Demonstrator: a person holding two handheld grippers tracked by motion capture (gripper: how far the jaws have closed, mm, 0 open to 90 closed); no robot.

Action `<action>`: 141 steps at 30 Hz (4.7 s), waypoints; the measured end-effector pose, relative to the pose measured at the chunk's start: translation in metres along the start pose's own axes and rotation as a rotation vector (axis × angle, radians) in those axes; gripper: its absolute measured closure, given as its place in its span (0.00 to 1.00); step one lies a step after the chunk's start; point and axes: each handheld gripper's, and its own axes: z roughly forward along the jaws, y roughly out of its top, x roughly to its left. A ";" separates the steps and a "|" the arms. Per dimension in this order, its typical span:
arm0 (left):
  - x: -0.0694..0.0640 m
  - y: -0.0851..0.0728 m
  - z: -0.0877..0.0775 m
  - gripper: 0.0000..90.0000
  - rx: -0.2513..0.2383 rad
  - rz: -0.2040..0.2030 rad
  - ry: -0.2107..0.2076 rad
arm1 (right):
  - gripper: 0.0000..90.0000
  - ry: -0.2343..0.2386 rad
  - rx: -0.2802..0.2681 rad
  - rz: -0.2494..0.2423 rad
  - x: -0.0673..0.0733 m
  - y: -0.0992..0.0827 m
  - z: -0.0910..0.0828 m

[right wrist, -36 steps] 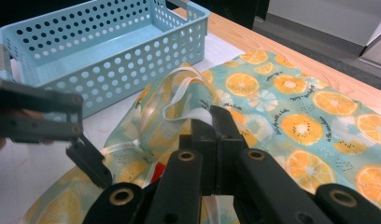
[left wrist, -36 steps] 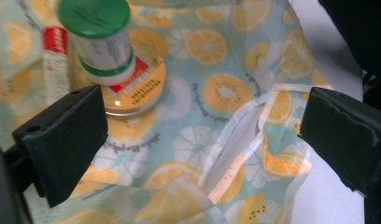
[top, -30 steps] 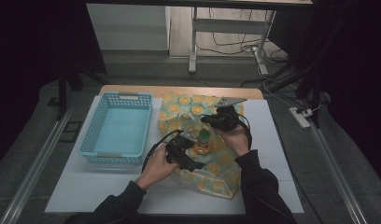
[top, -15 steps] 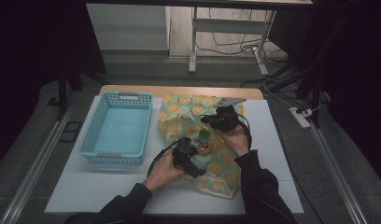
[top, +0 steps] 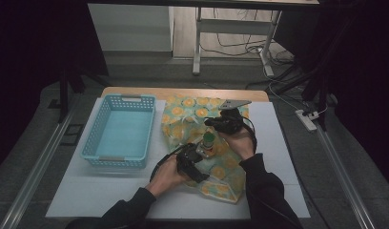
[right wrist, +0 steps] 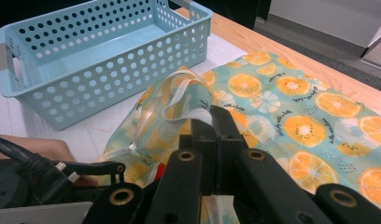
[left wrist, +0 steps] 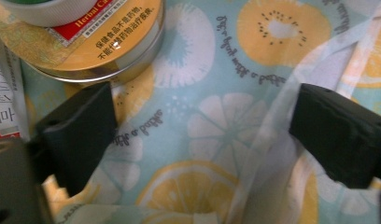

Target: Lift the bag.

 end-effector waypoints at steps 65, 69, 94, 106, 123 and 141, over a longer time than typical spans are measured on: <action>0.035 0.032 -0.106 1.00 -0.216 -0.188 -0.115 | 1.00 0.045 0.032 -0.048 0.010 0.025 -0.025; 0.044 0.034 -0.116 1.00 -0.224 -0.205 -0.145 | 1.00 0.047 0.035 -0.056 0.012 0.030 -0.027; 0.076 0.050 -0.206 1.00 -0.437 -0.240 -0.185 | 1.00 0.043 -0.019 -0.055 0.013 0.066 -0.053; 0.084 0.069 -0.235 1.00 -0.492 -0.233 -0.195 | 1.00 0.028 -0.064 -0.053 0.009 0.088 -0.072; 0.087 0.098 -0.272 1.00 -0.513 -0.226 -0.150 | 1.00 -0.016 -0.109 -0.100 0.016 0.133 -0.103; 0.086 0.115 -0.293 1.00 -0.549 -0.210 -0.088 | 1.00 -0.059 -0.135 -0.141 0.024 0.162 -0.120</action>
